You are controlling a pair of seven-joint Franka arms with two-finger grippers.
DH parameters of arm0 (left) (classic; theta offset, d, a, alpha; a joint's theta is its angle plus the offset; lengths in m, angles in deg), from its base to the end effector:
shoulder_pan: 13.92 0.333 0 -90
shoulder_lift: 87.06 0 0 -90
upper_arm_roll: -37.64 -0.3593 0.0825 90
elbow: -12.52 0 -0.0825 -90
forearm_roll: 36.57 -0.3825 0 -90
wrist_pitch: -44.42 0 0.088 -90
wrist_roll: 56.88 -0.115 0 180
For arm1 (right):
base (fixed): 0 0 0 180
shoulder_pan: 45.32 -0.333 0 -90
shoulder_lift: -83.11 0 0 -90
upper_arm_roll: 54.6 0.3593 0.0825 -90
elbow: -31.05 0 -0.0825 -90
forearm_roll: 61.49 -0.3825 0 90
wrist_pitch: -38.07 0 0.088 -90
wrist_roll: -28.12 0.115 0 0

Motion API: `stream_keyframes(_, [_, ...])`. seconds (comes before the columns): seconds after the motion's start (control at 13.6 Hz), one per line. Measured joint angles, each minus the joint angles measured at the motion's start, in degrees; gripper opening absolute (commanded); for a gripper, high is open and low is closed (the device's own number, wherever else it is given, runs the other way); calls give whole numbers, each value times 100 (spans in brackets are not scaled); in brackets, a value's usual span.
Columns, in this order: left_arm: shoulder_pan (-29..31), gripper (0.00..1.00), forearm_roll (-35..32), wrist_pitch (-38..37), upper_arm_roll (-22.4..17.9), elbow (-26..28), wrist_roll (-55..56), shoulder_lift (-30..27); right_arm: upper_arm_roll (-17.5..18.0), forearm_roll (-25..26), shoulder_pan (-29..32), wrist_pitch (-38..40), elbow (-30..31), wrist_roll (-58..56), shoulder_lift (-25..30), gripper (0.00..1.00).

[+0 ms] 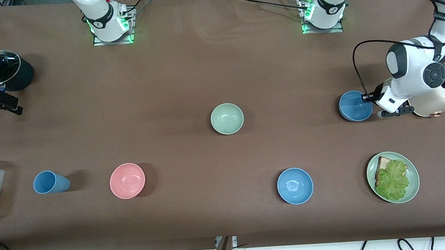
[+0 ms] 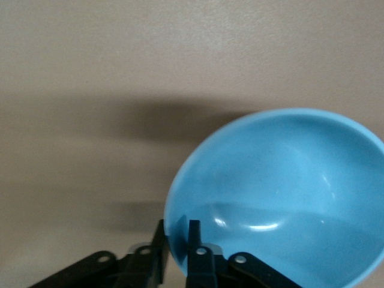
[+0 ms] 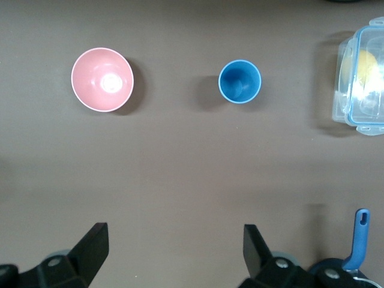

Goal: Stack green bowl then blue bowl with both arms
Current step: 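Lift the blue bowl with the left gripper and carry it over the green bowl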

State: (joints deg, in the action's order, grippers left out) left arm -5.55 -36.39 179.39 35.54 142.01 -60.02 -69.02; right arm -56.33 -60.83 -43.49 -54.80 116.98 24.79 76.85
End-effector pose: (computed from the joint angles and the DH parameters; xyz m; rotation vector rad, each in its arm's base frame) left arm 0.5168 0.0956 0.2394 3.0999 0.2015 -0.3409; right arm 0.5947 -0.0372 0.6351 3.1261 -0.0052 0.0172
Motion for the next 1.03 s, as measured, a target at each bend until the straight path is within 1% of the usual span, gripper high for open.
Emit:
stream_keyframes(0.15, [-17, 0, 201, -25, 28, -9, -21, -72, 23, 4, 53, 42, 77, -24, 67, 99])
stream_keyframes(0.44, [-66, 0, 286, -69, 168, -48, -19, -169, 61, 5, 53, 220, 45, -32, 75, 99])
stream_keyframes(0.52, [-74, 0, 323, -192, 264, -125, -19, -235, 68, 5, 53, 228, 39, -32, 74, 99])
stream_keyframes(0.66, [-187, 0, 732, -619, 518, -430, -15, -372, 70, 5, 53, 232, 37, -32, 73, 99])
stream_keyframes(0.81, [-537, 0, 1163, -857, 664, -712, -12, -437, 71, 6, 53, 233, 36, -32, 72, 99])
stream_keyframes(1.03, [-1237, 0, 1852, -893, 898, -1001, 268, -366, 73, 7, 53, 243, 36, -32, 71, 99])
